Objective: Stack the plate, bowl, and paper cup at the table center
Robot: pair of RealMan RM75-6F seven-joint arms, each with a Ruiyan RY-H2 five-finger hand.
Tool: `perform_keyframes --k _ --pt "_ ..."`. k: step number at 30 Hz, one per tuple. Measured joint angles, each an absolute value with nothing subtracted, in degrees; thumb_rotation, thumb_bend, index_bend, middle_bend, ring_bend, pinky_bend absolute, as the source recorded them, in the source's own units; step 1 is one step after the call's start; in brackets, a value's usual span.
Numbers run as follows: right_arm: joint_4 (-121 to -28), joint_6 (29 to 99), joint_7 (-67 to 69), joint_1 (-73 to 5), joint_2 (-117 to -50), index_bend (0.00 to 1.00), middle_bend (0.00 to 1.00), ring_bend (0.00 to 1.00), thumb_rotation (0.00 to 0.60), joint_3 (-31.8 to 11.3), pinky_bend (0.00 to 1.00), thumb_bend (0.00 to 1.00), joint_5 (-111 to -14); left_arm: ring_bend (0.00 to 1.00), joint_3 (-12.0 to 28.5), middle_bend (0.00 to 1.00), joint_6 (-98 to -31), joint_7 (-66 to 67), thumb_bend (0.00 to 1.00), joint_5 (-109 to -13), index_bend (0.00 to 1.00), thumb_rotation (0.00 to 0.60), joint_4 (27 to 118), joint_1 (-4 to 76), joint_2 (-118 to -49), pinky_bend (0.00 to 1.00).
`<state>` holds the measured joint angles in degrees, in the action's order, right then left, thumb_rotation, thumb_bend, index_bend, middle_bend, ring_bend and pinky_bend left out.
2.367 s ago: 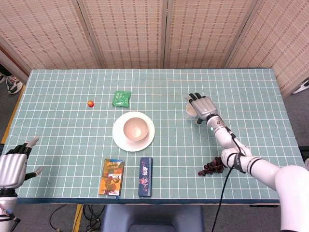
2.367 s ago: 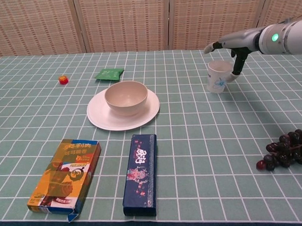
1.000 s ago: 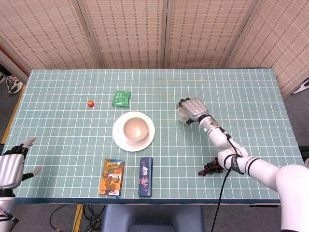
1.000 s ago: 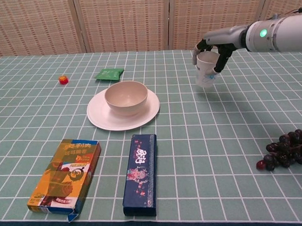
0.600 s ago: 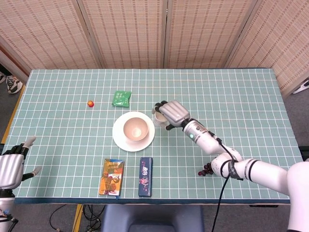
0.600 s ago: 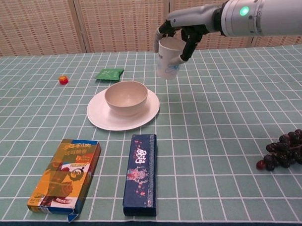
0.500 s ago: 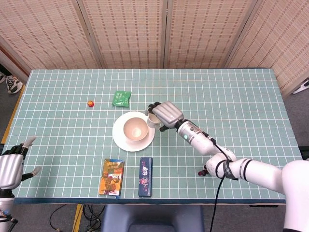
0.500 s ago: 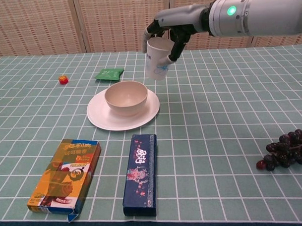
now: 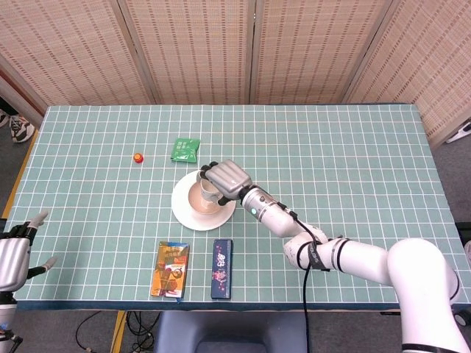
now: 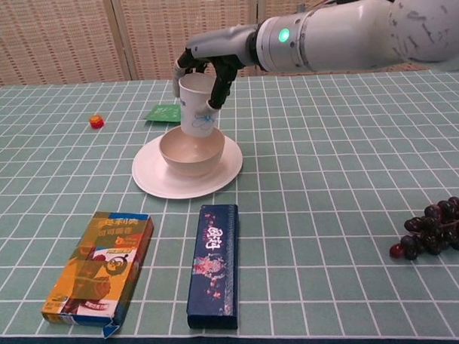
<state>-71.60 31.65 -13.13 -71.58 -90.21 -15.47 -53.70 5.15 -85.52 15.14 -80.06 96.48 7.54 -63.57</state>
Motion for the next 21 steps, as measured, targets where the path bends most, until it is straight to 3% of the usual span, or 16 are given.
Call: perform_keyframes --k 21 --pt "-60.3 29.3 -15.9 -76.8 -99.4 0.3 0.23 0.21 0.6 -13.4 0.42 0.34 -48.8 0.34 4.8 0.3 -85.6 14.5 0.11 -79.7 0.15 0.6 95.9 6.7 -63.4 0.49"
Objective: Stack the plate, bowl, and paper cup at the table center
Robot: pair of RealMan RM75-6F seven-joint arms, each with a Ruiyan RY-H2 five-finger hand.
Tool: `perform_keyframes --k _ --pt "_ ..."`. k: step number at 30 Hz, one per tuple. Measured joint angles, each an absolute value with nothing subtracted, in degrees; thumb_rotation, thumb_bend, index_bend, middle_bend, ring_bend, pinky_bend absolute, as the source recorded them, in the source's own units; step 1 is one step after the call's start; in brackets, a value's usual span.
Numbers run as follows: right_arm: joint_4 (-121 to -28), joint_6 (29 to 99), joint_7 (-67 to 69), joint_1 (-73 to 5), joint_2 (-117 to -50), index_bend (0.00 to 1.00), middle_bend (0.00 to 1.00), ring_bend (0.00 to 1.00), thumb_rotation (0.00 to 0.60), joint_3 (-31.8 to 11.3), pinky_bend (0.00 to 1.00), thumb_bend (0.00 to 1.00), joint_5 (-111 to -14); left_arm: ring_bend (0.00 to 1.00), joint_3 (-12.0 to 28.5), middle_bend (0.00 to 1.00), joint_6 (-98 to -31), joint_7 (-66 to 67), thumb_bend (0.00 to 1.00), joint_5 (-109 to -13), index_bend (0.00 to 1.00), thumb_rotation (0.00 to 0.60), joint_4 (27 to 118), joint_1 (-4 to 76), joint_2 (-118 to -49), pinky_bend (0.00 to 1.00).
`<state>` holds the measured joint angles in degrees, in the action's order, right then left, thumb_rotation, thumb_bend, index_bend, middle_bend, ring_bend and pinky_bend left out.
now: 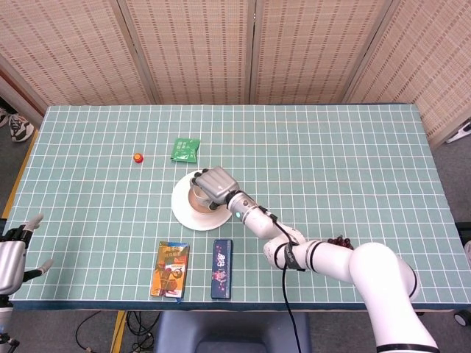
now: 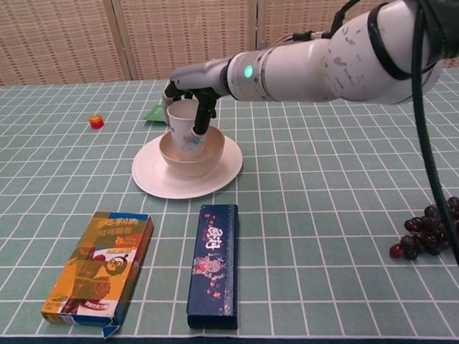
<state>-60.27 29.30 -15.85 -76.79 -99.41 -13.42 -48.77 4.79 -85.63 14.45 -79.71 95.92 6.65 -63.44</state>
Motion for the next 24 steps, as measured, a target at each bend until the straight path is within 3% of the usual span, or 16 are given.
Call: perform_keyframes --k 5,10,18,24 --pt "-58.5 28.1 -16.3 -77.7 -100.7 0.27 0.18 0.16 0.6 -12.9 0.32 0.34 -47.5 0.34 4.9 0.3 -85.7 14.0 0.11 -79.7 0.15 0.6 95.6 6.6 -63.7 0.49" --pt "-58.4 27.8 -16.9 -78.1 -100.5 0.15 0.1 0.07 0.6 -12.3 0.23 0.33 -46.8 0.34 5.0 0.3 -85.7 13.8 0.11 -79.7 0.15 0.6 95.4 6.6 -63.8 0.49" --pt "-62.5 30.3 -16.8 -77.0 -97.4 0.12 0.08 0.05 0.6 -12.2 0.21 0.33 -47.7 0.34 5.1 0.3 -85.4 14.4 0.11 -79.9 0.15 0.6 95.6 6.9 -64.0 0.49" --pt "-70.5 36.6 -16.2 -73.2 -91.7 0.12 0.12 0.05 0.6 -12.3 0.2 0.33 -50.5 0.34 5.4 0.3 -85.1 15.0 0.11 -80.0 0.15 0.6 96.1 7.3 -64.0 0.49"
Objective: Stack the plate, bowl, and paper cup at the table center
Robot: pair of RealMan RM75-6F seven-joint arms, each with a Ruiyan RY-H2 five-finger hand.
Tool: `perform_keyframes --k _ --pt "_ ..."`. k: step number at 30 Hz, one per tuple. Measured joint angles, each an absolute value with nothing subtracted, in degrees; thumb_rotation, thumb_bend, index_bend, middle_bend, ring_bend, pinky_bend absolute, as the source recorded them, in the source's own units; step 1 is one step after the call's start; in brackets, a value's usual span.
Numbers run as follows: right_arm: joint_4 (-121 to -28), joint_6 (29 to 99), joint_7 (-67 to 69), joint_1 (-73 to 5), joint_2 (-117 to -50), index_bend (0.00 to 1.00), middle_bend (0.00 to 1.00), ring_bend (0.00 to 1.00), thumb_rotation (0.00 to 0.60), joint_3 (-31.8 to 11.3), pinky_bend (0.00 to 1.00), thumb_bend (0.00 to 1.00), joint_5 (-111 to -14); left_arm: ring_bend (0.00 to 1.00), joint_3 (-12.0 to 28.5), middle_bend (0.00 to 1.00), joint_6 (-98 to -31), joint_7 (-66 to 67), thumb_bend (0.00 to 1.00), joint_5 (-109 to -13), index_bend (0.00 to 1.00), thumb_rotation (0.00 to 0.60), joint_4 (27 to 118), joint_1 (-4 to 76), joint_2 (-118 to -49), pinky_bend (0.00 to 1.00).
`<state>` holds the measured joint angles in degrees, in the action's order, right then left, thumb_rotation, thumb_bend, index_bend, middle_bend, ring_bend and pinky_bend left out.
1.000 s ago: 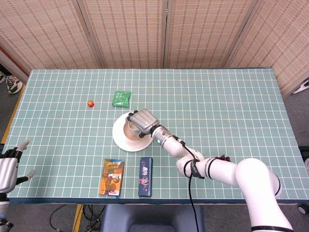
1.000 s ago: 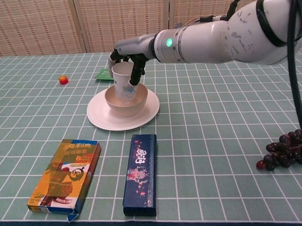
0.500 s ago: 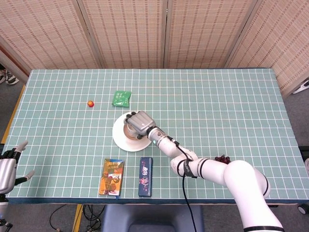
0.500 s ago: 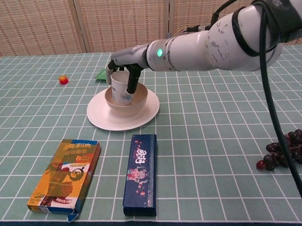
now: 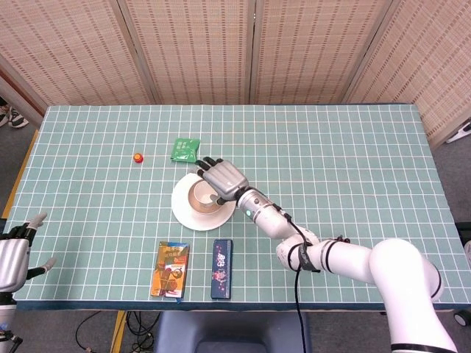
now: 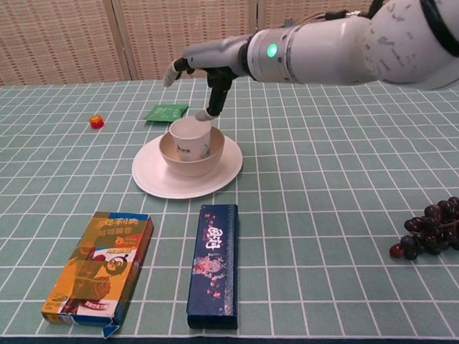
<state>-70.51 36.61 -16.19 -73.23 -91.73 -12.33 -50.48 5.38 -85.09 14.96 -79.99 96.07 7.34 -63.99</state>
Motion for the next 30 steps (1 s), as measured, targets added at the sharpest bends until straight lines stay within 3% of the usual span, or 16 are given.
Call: perform_keyframes --k 9,17,25,30 --pt "-85.2 52.0 -15.7 -61.3 -79.0 0.17 0.2 0.1 0.6 -9.9 0.21 0.33 -56.7 0.34 5.8 0.3 -84.4 15.8 0.11 -80.2 0.15 0.6 96.7 8.3 -64.1 0.49" --pt "-94.7 68.0 -14.3 -45.9 -68.8 0.17 0.2 0.1 0.6 -4.1 0.21 0.33 -64.6 0.34 6.5 0.3 -83.6 17.1 0.11 -78.4 0.15 0.6 97.2 8.9 -64.0 0.49" --pt "-96.1 82.2 -10.2 -30.4 -64.0 0.17 0.21 0.1 0.6 2.4 0.21 0.33 -71.5 0.33 7.3 0.3 -83.0 19.3 0.11 -76.5 0.15 0.6 97.8 9.6 -64.5 0.49" --pt "-94.2 87.7 -6.4 -22.2 -63.3 0.17 0.21 0.1 0.6 5.2 0.21 0.33 -74.3 0.33 7.6 0.3 -82.9 21.0 0.11 -75.6 0.15 0.6 98.4 9.9 -65.1 0.49"
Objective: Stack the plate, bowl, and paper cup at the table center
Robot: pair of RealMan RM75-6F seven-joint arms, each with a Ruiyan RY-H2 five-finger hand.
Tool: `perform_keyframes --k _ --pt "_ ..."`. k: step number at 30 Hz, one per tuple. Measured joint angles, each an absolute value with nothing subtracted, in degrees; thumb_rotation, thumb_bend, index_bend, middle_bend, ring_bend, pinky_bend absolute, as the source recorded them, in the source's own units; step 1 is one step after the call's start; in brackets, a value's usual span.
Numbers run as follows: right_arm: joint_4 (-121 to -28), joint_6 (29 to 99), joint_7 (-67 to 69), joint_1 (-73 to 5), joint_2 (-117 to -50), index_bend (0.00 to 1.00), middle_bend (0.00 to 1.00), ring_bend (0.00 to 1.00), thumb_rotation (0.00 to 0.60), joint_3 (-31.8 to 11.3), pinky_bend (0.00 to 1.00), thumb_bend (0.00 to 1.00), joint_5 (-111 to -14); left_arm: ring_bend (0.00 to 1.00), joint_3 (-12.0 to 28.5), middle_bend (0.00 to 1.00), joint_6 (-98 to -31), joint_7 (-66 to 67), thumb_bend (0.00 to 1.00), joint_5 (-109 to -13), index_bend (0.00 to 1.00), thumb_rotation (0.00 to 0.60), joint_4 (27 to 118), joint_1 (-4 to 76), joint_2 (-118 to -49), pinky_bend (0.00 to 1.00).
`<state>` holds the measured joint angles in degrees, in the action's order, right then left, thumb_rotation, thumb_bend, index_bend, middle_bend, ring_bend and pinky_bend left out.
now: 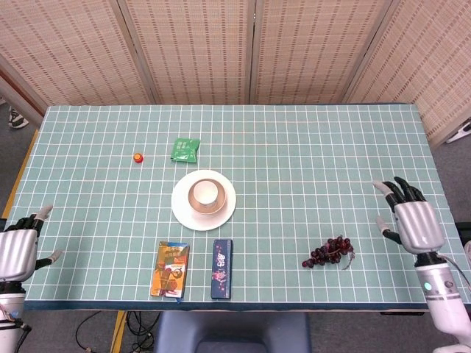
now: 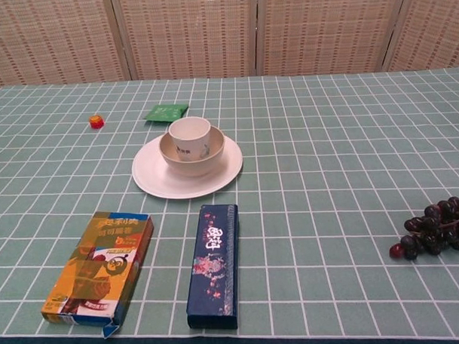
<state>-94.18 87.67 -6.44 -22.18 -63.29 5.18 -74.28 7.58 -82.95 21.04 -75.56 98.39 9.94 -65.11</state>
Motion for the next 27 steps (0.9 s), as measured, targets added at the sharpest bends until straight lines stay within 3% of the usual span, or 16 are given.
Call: perform_keyframes --k 10,27 --pt "-91.5 94.9 -1.5 -11.1 -62.8 0.19 0.21 0.1 0.6 7.2 0.21 0.33 -79.3 0.33 7.3 0.3 -84.1 22.8 0.11 -75.6 0.15 0.6 98.4 9.9 -66.2 0.47" --pt "-89.9 95.3 3.6 -3.8 -61.8 0.19 0.21 0.1 0.6 4.9 0.21 0.33 -81.7 0.33 6.6 0.3 -84.3 24.1 0.11 -75.6 0.15 0.6 99.1 9.7 -66.4 0.46"
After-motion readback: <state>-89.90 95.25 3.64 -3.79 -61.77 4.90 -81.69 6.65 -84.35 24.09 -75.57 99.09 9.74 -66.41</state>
